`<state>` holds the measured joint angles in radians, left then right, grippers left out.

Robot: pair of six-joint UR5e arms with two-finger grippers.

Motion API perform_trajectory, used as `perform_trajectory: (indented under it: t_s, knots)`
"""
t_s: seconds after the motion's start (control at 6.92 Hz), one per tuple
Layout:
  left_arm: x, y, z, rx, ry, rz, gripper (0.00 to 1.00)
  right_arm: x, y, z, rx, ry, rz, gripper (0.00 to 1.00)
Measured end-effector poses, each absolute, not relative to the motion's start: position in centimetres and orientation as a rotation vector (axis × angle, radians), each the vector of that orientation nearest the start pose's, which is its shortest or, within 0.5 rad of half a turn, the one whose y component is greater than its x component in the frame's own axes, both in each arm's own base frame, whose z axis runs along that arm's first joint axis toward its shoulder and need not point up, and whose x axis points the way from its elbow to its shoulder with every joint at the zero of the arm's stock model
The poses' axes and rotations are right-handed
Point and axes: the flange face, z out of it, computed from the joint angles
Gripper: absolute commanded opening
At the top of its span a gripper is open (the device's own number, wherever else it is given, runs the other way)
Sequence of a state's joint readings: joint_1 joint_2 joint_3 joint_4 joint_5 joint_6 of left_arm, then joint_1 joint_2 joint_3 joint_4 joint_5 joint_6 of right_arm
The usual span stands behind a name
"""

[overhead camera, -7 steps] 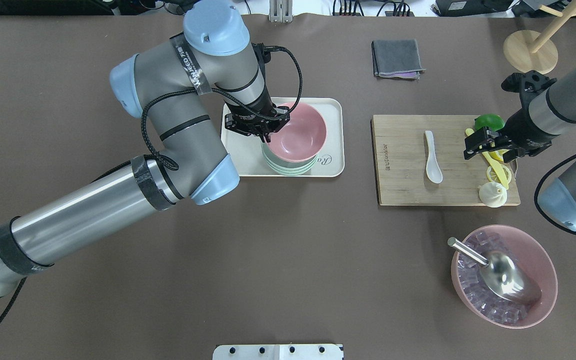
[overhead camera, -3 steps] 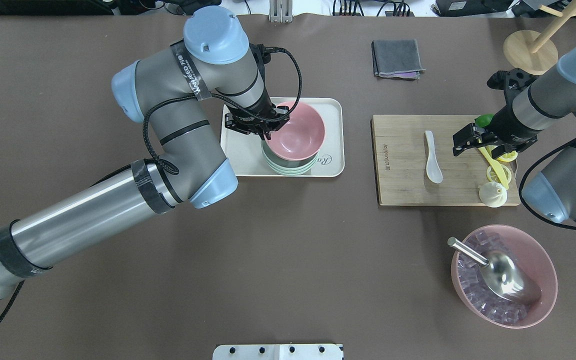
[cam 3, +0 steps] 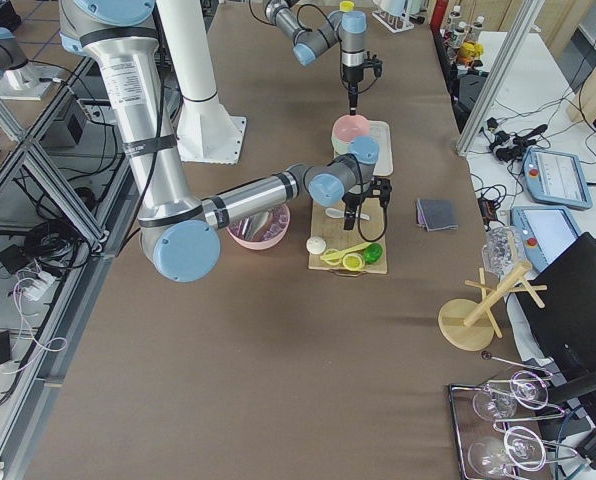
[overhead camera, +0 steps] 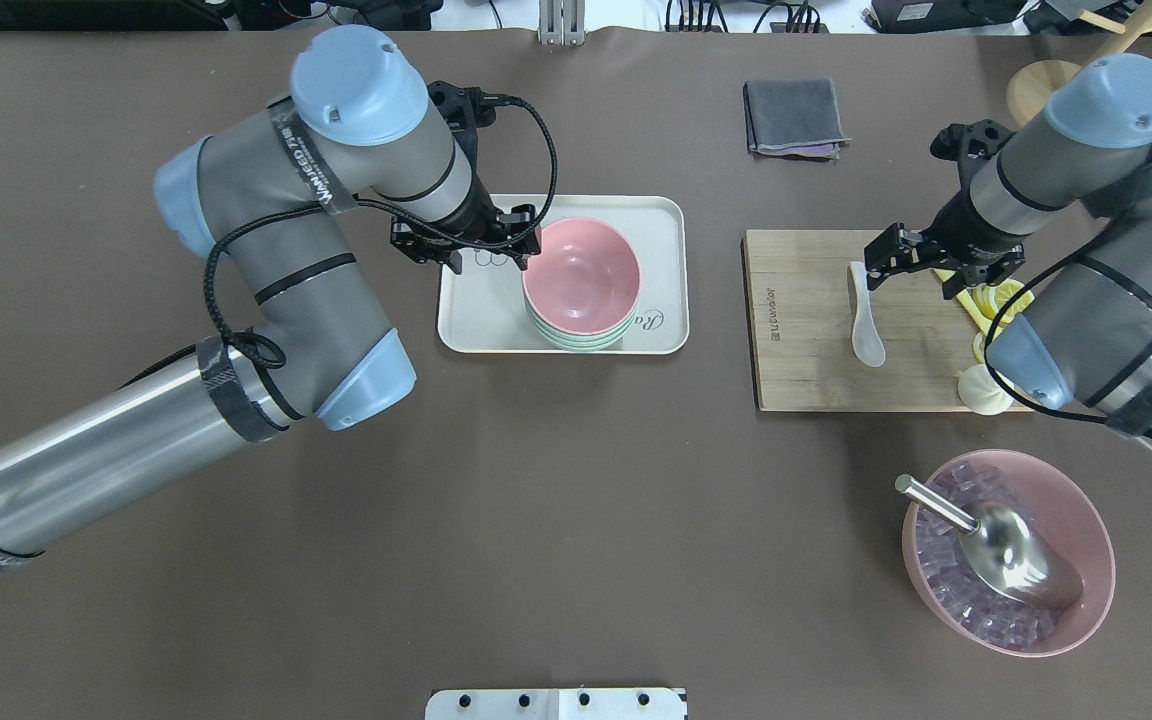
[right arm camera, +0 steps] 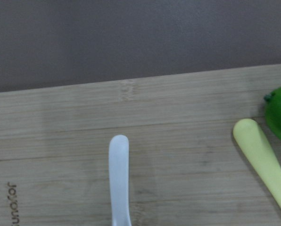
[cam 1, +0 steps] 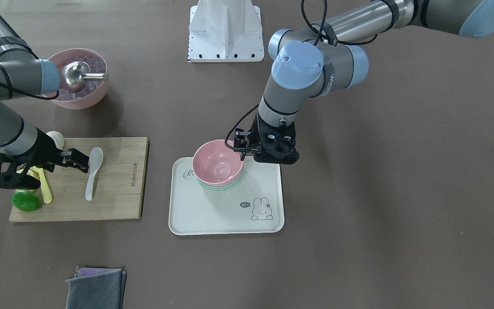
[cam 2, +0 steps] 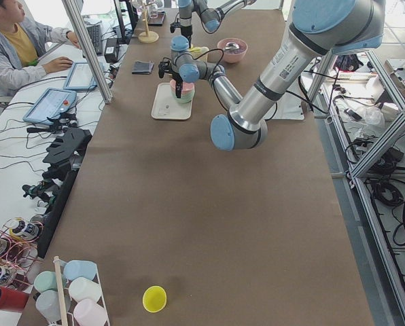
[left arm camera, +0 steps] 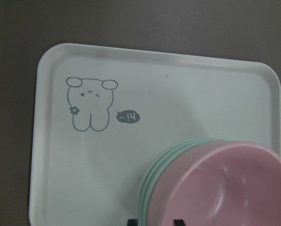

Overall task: Stack pink bowl on green and place spoon
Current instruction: 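Release the pink bowl with the left gripper while the right grasps the white spoon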

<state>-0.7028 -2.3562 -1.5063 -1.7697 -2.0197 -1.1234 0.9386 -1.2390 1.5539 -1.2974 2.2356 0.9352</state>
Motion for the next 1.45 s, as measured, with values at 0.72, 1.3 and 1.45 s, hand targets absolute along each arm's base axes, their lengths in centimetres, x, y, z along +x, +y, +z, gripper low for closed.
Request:
perform_trajectory:
  t_s: [0.72, 1.3, 1.45]
  knots:
    - [46.8, -52.9, 20.0, 0.169, 0.98, -0.013, 0.98, -36.7, -56.3, 45.8, -0.057, -0.822, 0.088, 0.0]
    - [46.7, -52.9, 20.1, 0.168, 0.979, -0.014, 0.98, -37.1, -55.9, 45.0, -0.062, -0.848, 0.06, 0.0]
    - [46.2, -53.1, 20.1, 0.17, 0.981, -0.018, 0.98, -37.0, -55.8, 43.9, -0.058, -0.862, 0.062, 0.0]
